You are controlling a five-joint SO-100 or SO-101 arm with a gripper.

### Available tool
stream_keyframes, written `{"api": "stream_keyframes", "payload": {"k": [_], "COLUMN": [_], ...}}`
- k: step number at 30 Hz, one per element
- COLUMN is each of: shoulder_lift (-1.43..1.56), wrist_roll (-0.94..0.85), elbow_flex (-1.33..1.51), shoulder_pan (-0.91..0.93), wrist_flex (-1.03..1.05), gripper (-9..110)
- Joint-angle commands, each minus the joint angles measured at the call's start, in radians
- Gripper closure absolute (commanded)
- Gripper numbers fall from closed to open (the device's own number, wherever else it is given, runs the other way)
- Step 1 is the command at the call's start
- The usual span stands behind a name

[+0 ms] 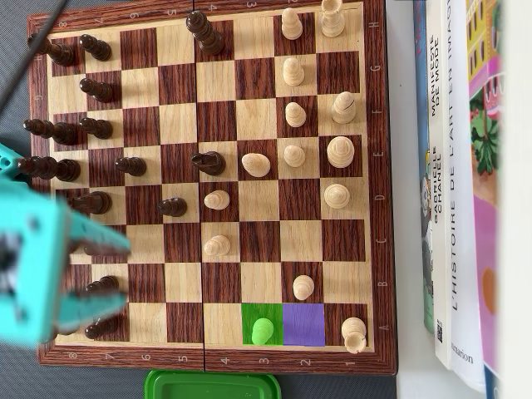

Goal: Play chess

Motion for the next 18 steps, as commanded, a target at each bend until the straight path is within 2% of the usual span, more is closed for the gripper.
{"api": "stream_keyframes", "payload": {"k": [1,14,18], "shoulder_lift": [0.121,0.385,0.439], "wrist_roll": [0.006,0.009,0.089], "elbow_flex": [0.092,0.38,0.457], "shoulder_pan": [-0.032,-0.092,-0.11], "wrist_flex": [-0.114,-0.518,-0.66], "gripper": [88,88,88]}}
